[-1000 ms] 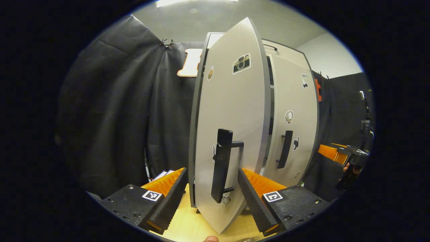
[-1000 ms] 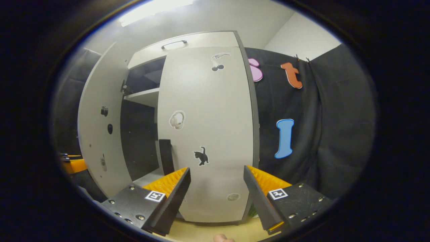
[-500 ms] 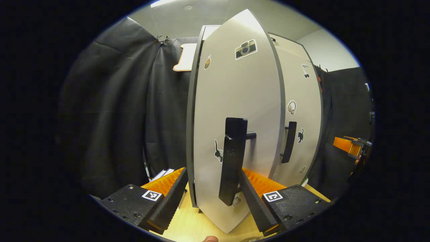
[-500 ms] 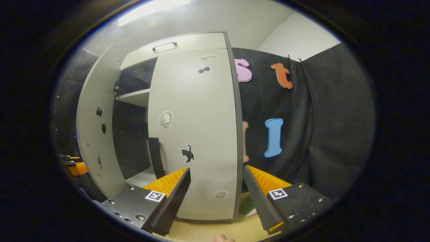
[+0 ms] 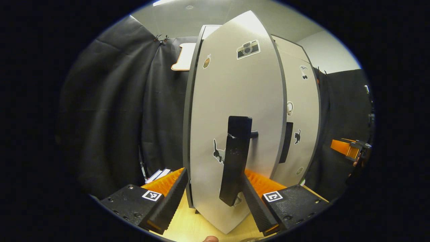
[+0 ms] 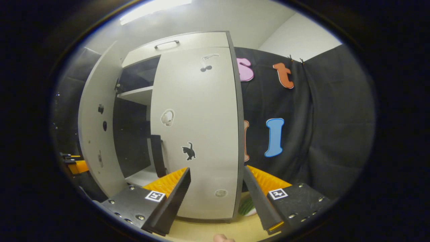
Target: Grasp the bottle in the cabinet with the left hand and place it on the coaster, then close the right door with the right hand and the left door with the left hand.
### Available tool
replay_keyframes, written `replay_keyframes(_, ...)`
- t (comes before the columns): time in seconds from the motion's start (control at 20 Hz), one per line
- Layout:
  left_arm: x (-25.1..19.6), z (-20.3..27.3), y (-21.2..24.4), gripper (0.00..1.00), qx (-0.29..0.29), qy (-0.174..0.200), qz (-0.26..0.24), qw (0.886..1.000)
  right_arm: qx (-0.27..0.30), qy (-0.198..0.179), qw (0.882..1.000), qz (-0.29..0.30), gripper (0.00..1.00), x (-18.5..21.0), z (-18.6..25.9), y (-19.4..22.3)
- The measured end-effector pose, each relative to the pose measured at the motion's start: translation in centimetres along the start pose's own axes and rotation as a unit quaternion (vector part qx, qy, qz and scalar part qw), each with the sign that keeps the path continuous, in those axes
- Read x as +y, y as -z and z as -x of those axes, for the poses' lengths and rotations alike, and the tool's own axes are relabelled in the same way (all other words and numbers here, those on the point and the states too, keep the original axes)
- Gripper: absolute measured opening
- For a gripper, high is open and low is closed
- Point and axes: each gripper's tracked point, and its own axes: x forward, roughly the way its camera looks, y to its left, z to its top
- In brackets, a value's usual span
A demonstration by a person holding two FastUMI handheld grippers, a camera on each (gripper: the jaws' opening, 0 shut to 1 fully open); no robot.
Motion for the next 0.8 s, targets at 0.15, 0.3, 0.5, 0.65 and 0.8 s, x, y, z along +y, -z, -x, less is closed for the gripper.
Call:
replay_keyframes(0.15,-0.9,-0.1,0.1,0.94,0.002,0.006,0.001,1.0,0.003,0.006,1.0,-0.002,0.96,-0.6,0.1,0.3)
replay_keyframes(0.3,-3.1,-0.3,0.2,0.94,0.003,0.03,0.002,1.0,0.005,0.012,1.0,-0.003,0.96,-1.3,0.3,0.4)
replay_keyframes(0.5,-5.3,-1.0,0.7,0.94,0.006,0.051,-0.003,0.999,0.004,0.021,1.0,-0.006,0.96,-2.4,0.8,0.4)
replay_keyframes(0.65,-6.9,-1.4,0.6,0.96,0.005,0.063,-0.002,0.998,0.005,0.025,1.0,-0.007,0.96,-3.1,1.0,0.4)
replay_keyframes(0.8,-7.5,-1.7,0.5,0.95,0.003,0.066,-0.004,0.998,0.005,0.027,1.0,-0.006,0.93,-3.4,1.4,0.5)
